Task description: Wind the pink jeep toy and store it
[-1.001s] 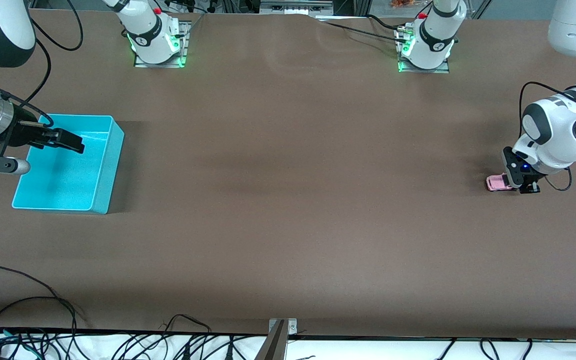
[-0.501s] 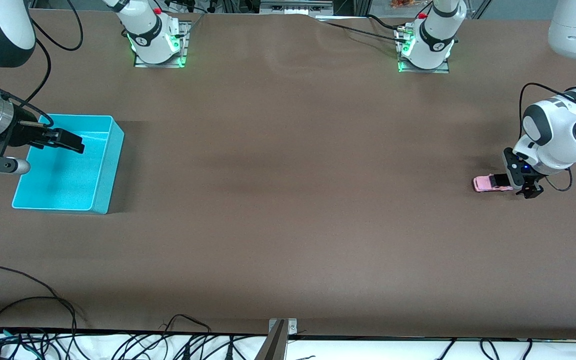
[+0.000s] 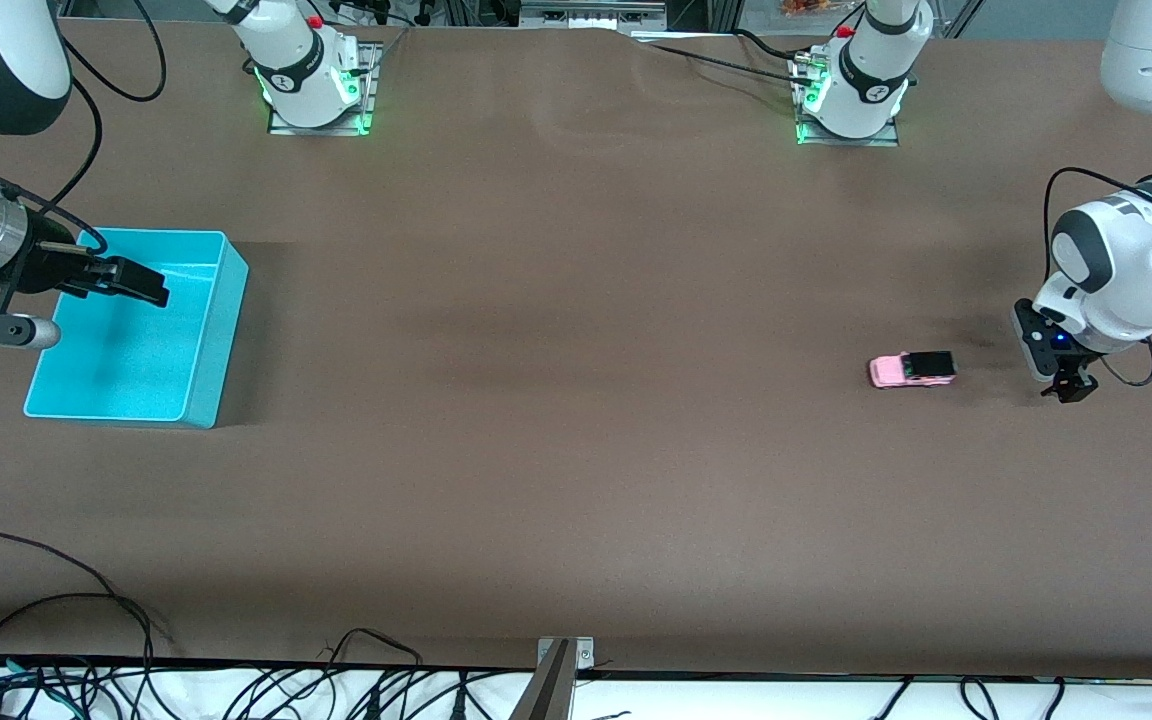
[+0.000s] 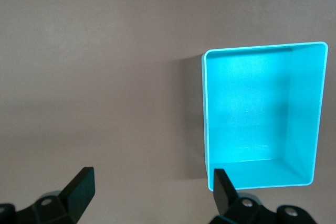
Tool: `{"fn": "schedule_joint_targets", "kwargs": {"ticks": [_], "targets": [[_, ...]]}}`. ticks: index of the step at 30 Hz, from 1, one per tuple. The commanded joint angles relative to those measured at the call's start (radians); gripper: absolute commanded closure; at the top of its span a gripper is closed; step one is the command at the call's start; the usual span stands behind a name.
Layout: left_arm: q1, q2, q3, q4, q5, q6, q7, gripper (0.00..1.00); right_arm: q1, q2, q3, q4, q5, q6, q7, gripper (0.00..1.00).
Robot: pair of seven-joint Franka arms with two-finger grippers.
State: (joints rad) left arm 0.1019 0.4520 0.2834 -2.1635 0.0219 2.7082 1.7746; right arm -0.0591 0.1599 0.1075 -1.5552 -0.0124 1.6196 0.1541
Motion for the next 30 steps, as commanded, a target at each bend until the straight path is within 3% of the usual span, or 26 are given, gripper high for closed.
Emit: {"fn": "schedule_joint_targets", "kwargs": {"ticks": [1, 30], "targets": [[-0.002, -0.052, 0.002, -0.010, -0.023, -0.005, 0.002, 0.00, -0.001, -0.005, 0.000, 0.006, 0.012, -0.001, 0.004, 0.00], [-0.011, -0.306, -0.035, -0.050, -0.022, -0.011, -0.001, 0.00, -0.001, -0.005, 0.000, 0.006, 0.012, 0.000, 0.004, 0.00]]}}
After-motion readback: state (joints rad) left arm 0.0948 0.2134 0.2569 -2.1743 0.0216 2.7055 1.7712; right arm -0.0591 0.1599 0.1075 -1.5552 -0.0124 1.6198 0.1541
